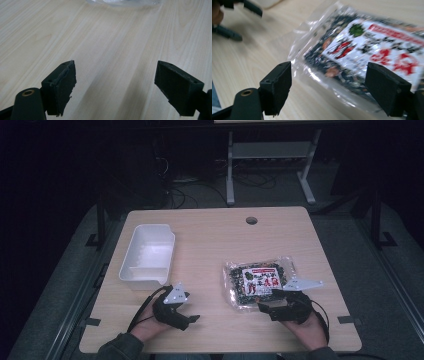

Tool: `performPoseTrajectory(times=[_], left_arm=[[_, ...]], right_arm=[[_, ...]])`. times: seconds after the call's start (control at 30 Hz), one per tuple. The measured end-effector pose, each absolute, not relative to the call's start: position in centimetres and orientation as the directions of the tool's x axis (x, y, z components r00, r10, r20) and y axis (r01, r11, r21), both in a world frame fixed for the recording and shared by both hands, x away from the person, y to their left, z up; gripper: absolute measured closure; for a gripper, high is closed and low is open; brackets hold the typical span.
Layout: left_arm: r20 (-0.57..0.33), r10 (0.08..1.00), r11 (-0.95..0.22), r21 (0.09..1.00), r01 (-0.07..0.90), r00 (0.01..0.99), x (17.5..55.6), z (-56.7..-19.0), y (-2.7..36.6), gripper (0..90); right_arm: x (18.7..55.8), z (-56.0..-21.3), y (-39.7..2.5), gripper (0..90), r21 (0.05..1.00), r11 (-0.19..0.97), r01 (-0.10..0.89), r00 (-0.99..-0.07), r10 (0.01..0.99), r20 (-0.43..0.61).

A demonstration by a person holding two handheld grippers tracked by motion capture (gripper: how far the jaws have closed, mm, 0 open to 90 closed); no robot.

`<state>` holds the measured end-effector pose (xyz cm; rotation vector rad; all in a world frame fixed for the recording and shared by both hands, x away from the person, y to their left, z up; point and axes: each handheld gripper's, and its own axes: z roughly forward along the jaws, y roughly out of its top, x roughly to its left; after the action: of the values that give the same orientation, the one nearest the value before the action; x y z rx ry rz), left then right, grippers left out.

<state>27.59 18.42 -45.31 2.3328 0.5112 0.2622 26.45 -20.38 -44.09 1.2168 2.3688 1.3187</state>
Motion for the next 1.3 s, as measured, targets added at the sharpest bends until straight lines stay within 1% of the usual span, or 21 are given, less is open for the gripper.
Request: performPoseTrajectory(times=[0.07,0.33,0.67,0.93,0.97,1.0,1.03,1.3], left_arm=[[0.043,0.432,-0.657,0.699,0.282,0.901,27.4,-45.3,18.5,16.8],[0.056,0.427,-0.655,0.707,0.266,0.903,27.3,-45.2,18.5,17.0],[0.05,0.428,-0.654,0.707,0.27,0.903,27.5,-45.2,18.6,17.0],[0.052,0.425,-0.656,0.705,0.268,0.904,27.4,-45.2,18.5,17.0],[0.052,0.423,-0.659,0.703,0.267,0.905,27.4,-45.2,18.5,17.0],[0.052,0.423,-0.659,0.703,0.267,0.905,27.4,-45.2,18.5,17.0],[0.051,0.423,-0.659,0.703,0.268,0.905,27.4,-45.2,18.5,17.0],[0.051,0.424,-0.658,0.703,0.269,0.904,27.4,-45.2,18.7,17.0]], right_arm=[[26.7,-43.6,-21.3,20.1,0.78,0.241,0.577,-0.631,0.738,0.24],[27.2,-42.6,-24.4,20.0,0.796,0.176,0.58,-0.559,0.797,0.23],[27.7,-42.8,-27.6,20.4,0.789,0.106,0.605,-0.469,0.848,0.246],[27.5,-43.3,-29.8,22.0,0.774,0.062,0.631,-0.412,0.871,0.266],[27.3,-43.6,-30.5,23.0,0.763,0.046,0.645,-0.388,0.88,0.275],[27.3,-43.6,-30.5,23.0,0.763,0.046,0.645,-0.388,0.88,0.275],[27.1,-43.8,-31.0,24.9,0.75,0.034,0.66,-0.368,0.885,0.284],[25.7,-45.1,-32.3,32.6,0.7,0.007,0.714,-0.317,0.895,0.314]])
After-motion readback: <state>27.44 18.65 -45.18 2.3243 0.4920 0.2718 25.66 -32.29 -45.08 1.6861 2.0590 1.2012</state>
